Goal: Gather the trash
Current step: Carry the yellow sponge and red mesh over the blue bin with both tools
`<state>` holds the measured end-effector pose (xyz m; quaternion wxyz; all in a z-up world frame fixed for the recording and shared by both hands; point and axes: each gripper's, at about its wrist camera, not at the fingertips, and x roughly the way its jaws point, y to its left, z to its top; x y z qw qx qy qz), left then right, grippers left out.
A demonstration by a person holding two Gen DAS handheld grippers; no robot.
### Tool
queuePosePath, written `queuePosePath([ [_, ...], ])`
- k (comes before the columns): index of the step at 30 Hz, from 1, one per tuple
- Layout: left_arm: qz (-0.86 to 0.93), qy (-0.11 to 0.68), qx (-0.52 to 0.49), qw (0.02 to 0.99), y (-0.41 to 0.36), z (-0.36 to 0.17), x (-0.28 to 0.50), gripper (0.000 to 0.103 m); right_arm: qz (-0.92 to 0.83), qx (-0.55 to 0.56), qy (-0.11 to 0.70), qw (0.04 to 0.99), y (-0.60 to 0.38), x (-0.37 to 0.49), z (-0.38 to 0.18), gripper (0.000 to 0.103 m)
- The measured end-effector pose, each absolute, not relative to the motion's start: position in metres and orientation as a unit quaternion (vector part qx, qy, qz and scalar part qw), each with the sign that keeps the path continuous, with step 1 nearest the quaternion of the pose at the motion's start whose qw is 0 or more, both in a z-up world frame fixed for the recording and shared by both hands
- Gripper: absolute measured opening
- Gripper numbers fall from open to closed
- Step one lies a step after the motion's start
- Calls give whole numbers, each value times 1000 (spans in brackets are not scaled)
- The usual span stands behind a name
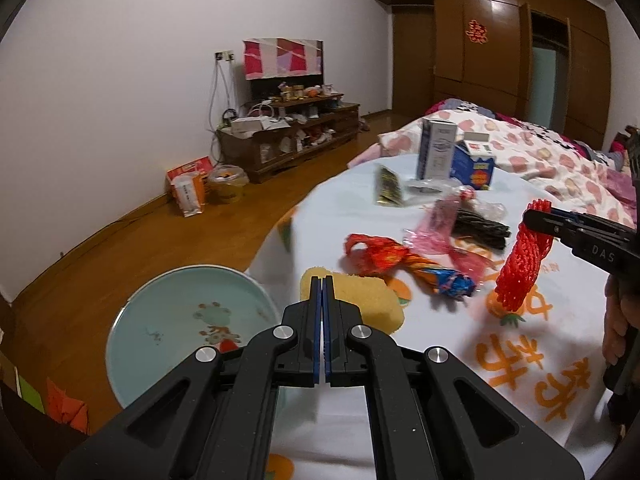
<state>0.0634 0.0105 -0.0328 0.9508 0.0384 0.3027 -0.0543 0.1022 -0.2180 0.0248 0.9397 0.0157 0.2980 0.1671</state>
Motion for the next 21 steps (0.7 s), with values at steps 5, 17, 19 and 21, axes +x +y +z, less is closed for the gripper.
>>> queuePosePath([
  [5, -39, 296, 28, 954, 28, -28, 62, 0, 178, 10, 295, 939, -201, 109, 28, 19],
  [17, -6, 290, 13, 957, 64, -22, 58, 0, 208, -9, 288, 935, -153, 121, 35, 19],
  [19, -1, 289, 11, 957, 67, -22, 58, 0, 213, -12, 287, 934, -146, 122, 36, 19],
  [21, 4, 288, 8, 958, 72, -21, 58, 0, 218, -15, 286, 933, -139, 123, 37, 19],
])
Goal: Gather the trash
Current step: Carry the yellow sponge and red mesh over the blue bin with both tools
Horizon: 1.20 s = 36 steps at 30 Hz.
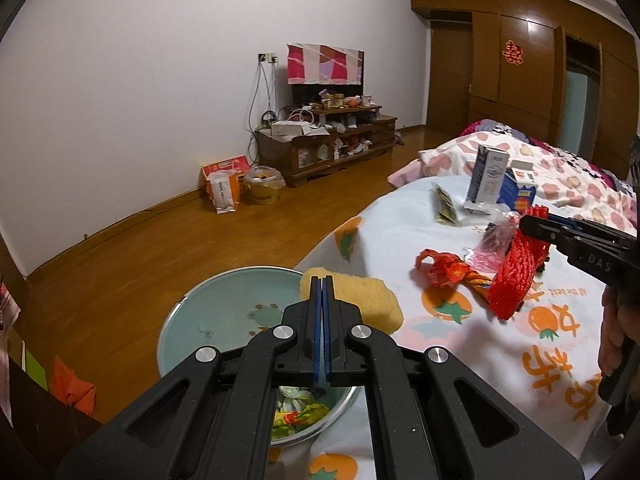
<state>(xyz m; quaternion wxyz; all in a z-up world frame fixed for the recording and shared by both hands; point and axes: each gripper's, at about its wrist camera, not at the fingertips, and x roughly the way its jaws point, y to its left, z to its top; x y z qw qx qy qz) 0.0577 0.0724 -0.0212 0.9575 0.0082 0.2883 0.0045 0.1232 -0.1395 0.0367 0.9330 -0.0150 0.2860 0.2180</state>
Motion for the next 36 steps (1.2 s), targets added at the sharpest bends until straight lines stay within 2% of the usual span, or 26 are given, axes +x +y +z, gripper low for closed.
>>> queuePosePath([
  [36, 85, 290, -26, 953, 140, -31, 60, 0, 277, -58, 289, 915, -44, 144, 29, 19],
])
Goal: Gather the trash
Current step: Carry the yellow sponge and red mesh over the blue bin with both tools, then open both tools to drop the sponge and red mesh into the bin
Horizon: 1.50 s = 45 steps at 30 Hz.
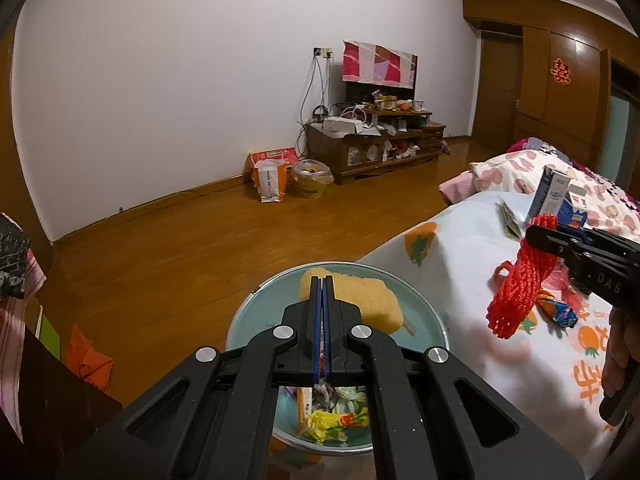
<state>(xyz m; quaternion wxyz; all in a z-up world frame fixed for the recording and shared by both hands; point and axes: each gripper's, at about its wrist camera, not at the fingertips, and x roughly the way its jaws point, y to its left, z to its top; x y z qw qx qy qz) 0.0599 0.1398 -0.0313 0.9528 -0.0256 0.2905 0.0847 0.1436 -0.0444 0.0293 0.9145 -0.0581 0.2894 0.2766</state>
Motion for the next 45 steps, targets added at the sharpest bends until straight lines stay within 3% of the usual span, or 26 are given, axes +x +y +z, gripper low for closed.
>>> queuePosePath([
  [30, 124, 297, -37, 946, 170, -41, 58, 1, 301, -85, 298, 902, 4, 152, 18, 20],
  [33, 117, 299, -40, 946, 169, -41, 59, 3, 308, -81, 300, 899, 8, 153, 16, 33],
  [34, 116, 300, -40, 946, 168, -42, 59, 4, 311, -79, 302, 898, 9, 154, 15, 42],
  [36, 115, 302, -40, 946, 167, -42, 59, 17, 313, -82, 308, 895, 11, 155, 12, 43],
  [37, 116, 302, -40, 946, 167, -42, 58, 37, 313, -83, 309, 894, 12, 154, 11, 45],
  [38, 121, 299, -40, 946, 168, -42, 57, 47, 313, -83, 310, 894, 12, 154, 9, 48],
  [45, 116, 307, -36, 944, 164, -46, 59, 47, 309, -87, 315, 893, 9, 151, 6, 54],
])
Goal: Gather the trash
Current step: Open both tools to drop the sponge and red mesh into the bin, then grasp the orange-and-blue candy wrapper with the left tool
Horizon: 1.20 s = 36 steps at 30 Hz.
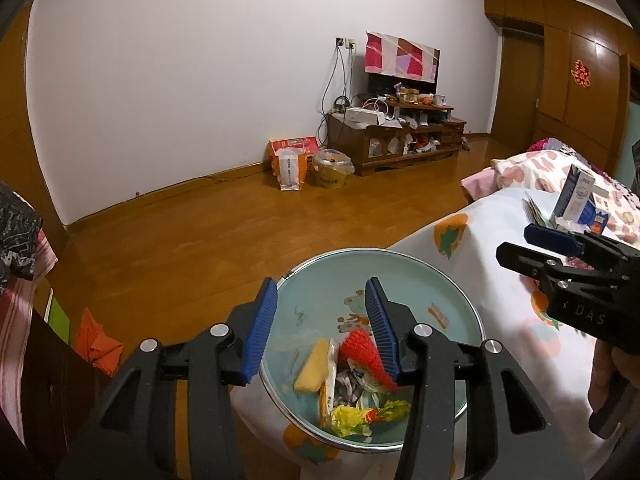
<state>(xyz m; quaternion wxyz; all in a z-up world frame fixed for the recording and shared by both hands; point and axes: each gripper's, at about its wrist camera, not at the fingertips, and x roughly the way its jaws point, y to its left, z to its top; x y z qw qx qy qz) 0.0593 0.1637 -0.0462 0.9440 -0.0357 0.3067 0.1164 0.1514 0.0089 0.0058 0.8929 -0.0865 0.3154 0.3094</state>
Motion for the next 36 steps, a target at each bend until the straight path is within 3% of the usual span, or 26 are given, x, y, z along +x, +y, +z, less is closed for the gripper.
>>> queuePosePath([
  [18, 105, 319, -22, 942, 141, -50, 63, 62, 287, -78, 309, 904, -35, 136, 22, 59],
  [36, -14, 345, 42, 938, 1, -68, 99, 65, 81, 2, 332, 940, -275, 108, 6, 66],
])
